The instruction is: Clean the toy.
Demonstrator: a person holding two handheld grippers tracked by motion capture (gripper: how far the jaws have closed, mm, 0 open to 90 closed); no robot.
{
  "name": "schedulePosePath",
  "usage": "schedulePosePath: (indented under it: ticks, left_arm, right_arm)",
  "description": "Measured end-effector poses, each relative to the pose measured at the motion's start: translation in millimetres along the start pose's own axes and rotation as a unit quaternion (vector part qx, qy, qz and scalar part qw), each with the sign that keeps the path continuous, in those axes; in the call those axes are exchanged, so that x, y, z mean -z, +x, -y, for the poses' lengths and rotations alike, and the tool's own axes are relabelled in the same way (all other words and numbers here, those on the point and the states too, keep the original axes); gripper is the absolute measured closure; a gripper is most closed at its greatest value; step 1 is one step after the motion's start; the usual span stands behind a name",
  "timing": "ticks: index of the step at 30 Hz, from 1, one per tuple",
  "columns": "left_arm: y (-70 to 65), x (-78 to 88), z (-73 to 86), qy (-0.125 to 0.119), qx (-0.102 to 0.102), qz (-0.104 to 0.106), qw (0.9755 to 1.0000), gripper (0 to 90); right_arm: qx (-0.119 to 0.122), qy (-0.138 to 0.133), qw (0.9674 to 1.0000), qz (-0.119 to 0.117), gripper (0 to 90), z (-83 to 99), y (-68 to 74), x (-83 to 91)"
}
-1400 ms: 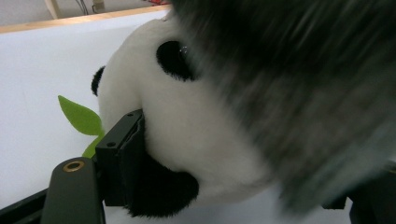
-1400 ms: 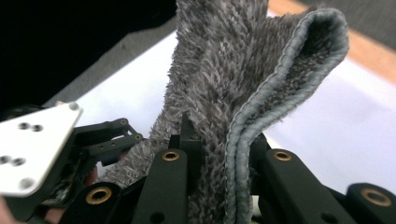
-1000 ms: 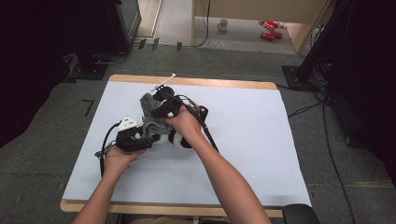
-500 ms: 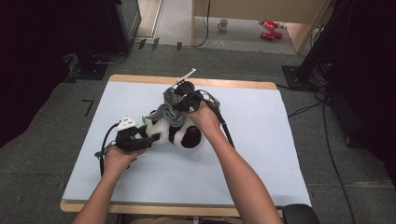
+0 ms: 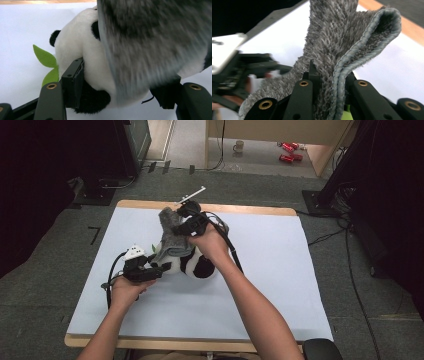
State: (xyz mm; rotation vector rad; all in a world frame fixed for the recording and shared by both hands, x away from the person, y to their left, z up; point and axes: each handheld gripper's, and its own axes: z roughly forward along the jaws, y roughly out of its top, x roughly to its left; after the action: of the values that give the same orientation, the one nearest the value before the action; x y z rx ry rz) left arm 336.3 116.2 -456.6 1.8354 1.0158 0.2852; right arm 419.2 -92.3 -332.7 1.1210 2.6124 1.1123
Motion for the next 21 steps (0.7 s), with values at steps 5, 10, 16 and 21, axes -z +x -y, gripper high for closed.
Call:
schedulePosePath:
  ticks: [5,10,16,21]
  left_arm:
    - [-0.1,0.6,-1.3,0.003,0.001,-0.001,1.0,35.8]
    - [0.3,0.0,-0.6,0.009,0.002,0.0,1.0,35.8]
    - [0.3,-0.6,-1.5,0.013,0.009,-0.005,0.9999,37.0]
    - [1.1,-0.7,-1.1,0.014,0.016,-0.003,0.9998,37.3]
  right_arm:
    - [0.015,0.028,0.9992,-0.027,78.1,1.9,22.6,-24.3]
    - [0.029,0.062,0.9975,-0.019,77.8,15.0,25.6,-48.9]
    - [0.032,0.063,0.9975,-0.009,78.0,16.8,13.0,-36.9]
    - [0.027,0.064,0.997,0.035,78.0,22.0,-7.4,-24.3]
